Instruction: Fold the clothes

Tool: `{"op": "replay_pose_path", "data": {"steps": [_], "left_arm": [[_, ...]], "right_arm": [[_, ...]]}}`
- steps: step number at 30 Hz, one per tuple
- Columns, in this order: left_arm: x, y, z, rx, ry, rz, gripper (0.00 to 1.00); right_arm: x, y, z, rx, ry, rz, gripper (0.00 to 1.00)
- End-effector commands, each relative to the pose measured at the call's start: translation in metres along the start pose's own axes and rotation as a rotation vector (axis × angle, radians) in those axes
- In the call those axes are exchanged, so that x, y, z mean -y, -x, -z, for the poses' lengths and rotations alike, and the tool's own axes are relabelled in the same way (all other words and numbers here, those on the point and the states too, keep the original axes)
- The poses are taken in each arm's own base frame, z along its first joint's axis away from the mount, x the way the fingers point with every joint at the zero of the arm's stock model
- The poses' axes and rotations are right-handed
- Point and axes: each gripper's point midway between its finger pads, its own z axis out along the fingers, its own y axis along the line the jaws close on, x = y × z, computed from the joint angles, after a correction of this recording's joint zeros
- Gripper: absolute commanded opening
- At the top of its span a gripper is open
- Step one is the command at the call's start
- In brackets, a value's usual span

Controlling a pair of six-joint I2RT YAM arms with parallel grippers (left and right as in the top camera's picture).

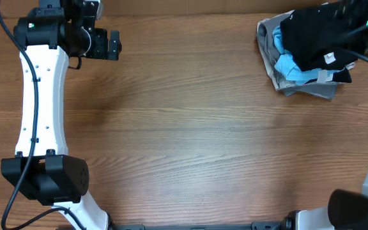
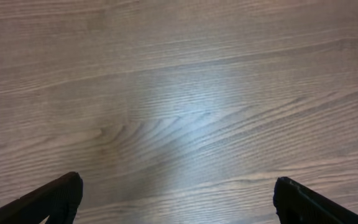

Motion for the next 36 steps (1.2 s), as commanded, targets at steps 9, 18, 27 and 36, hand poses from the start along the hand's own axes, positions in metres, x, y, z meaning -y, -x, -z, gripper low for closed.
{"op": "replay_pose_path", "data": {"steps": [9,18,27,36], "left_arm": [[0.0,0.001,-0.004,0.002,0.002,0.012,1.0],[0.0,0.001,-0.004,0.002,0.001,0.012,1.0],[0.0,0.001,-0.004,0.002,0.002,0.012,1.0],[0.0,0.001,-0.004,0.002,0.002,0.012,1.0]], "right_arm": [[0.051,-0.095,-0.195,-0.182,-0.145,0.167,0.95],[0.083,-0.188,-0.235,-0.415,-0.241,0.051,1.0],[0.027,-0.034,-0.116,-0.16,-0.139,0.088,1.0],[-0.021,0.106,0.118,0.286,0.02,0.051,1.0]]}}
